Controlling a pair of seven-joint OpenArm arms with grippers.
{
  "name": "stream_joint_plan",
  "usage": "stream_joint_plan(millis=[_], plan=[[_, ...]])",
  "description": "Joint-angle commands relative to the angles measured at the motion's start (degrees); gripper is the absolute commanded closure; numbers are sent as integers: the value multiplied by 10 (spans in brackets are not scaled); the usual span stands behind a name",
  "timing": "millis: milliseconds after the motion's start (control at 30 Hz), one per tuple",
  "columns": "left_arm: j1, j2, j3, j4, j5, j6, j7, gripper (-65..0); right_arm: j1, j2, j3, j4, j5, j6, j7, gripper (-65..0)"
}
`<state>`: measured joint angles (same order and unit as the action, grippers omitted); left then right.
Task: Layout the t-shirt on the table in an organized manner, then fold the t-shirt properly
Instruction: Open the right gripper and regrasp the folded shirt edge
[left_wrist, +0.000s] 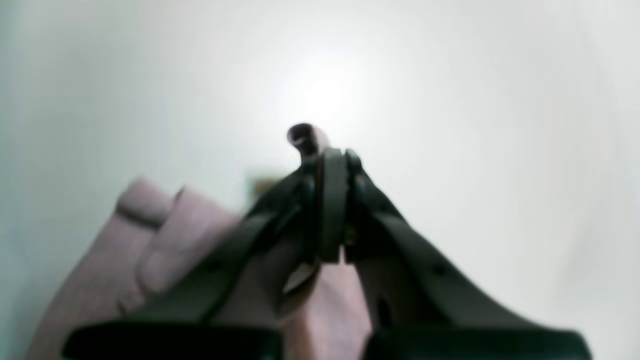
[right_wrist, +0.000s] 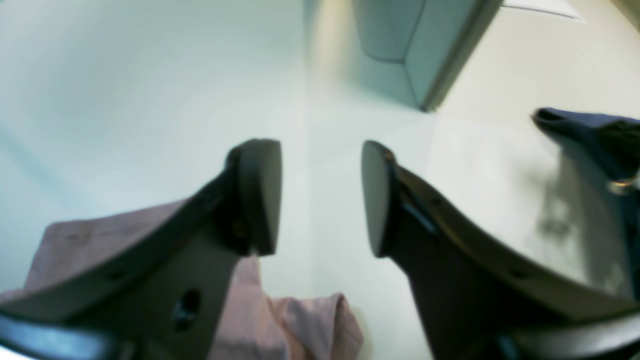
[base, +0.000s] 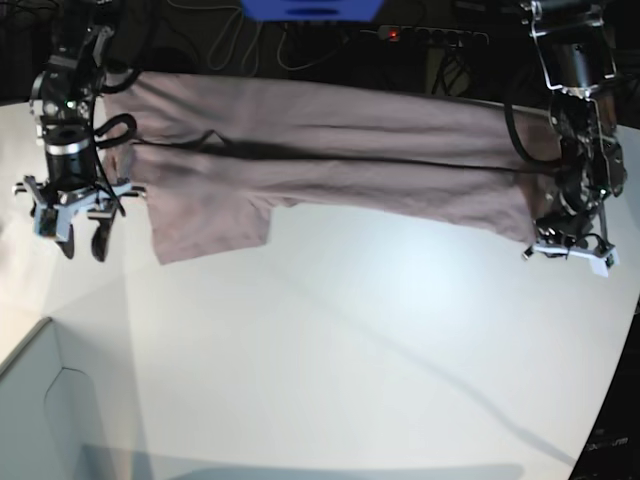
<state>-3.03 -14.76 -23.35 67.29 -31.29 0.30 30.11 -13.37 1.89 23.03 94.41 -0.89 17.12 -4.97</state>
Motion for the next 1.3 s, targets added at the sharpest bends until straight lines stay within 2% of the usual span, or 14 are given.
stream_joint_plan(millis=[0, 67, 133, 233, 367, 633, 900, 967, 1033, 1167, 1267], plan=[[-4, -9, -3, 16, -1, -1, -7, -1, 28, 5, -3, 0, 6, 0, -17, -326], [-1, -10, -3, 24, -1, -1, -7, -1, 69, 11, -17, -28, 6, 0, -92, -356], [-1, -10, -3, 24, -1, -2, -8, -1, 104, 32, -41, -60, 6, 0, -155, -366], [-1, -10, -3, 24, -1, -2, -10, -1, 144, 49, -83, -118, 6, 0, -213, -368], [-1, -11, -3, 23, -1, -2, -11, -1, 167, 53, -110, -185, 6, 0, -221, -369], [-4, -11, -3, 23, -1, -2, -12, -1, 179, 53, -113, -249, 6, 0, -220, -369], [-5, -11, -3, 23, -1, -2, -13, -1, 182, 54, -198, -286, 5, 0, -220, -360], [-5, -12, -3, 23, -1, -2, -13, -1, 197, 54, -202, -309, 5, 0, -220, -313], [-5, -13, -3, 23, -1, -2, -13, -1, 212, 54, -202, -339, 5, 0, -219, -234], [-5, -16, -3, 23, -1, -2, -13, -1, 230, 69, -204, -374, 5, 0, -219, -1], [-5, -21, -3, 23, -1, -2, -13, -1, 237, 70, -205, -366, 5, 0, -219, 0]])
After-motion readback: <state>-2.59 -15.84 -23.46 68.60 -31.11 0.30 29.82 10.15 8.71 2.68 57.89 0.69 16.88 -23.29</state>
